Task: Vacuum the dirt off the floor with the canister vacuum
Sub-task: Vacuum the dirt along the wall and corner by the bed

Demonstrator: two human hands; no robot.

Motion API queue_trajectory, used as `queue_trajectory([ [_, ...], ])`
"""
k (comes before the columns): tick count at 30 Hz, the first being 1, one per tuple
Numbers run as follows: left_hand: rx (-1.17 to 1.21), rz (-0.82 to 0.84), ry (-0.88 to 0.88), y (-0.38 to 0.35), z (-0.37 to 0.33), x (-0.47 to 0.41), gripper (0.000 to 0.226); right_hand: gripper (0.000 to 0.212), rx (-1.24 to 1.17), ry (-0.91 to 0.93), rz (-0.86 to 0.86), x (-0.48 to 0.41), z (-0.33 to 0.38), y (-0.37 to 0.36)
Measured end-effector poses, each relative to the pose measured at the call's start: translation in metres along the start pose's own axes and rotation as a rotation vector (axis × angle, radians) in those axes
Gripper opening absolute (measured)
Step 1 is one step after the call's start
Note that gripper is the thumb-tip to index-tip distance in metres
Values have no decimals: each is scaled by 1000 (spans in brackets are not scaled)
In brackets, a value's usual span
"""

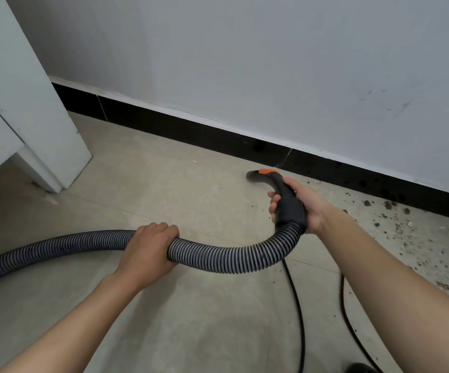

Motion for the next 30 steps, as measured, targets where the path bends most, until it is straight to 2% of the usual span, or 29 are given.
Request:
queue_trajectory([
  [10,25,89,16,-9,2,10,24,42,166,-109,17,-5,10,-18],
  [14,10,129,-13,-12,10,15,22,44,297,-192,84,-5,-1,-26],
  [21,16,119,-18,-13,19,15,22,45,370,-225,149,-15,5,-27],
  [26,31,141,-7,-11,36,5,20,47,384,-202,176,-52,28,-40],
  [30,10,195,-4,1,55,-7,21,47,567,-281,299,-84,42,-77],
])
Point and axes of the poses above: each hand's wrist, its own x-axis away from the middle knuckle, its own y-axis out of the back of the hand, z = x × y, the point moved 1 cm from there along -x, towards the middle knuckle, and after that the axes turned 13 degrees about z, right-handed, at the moved point
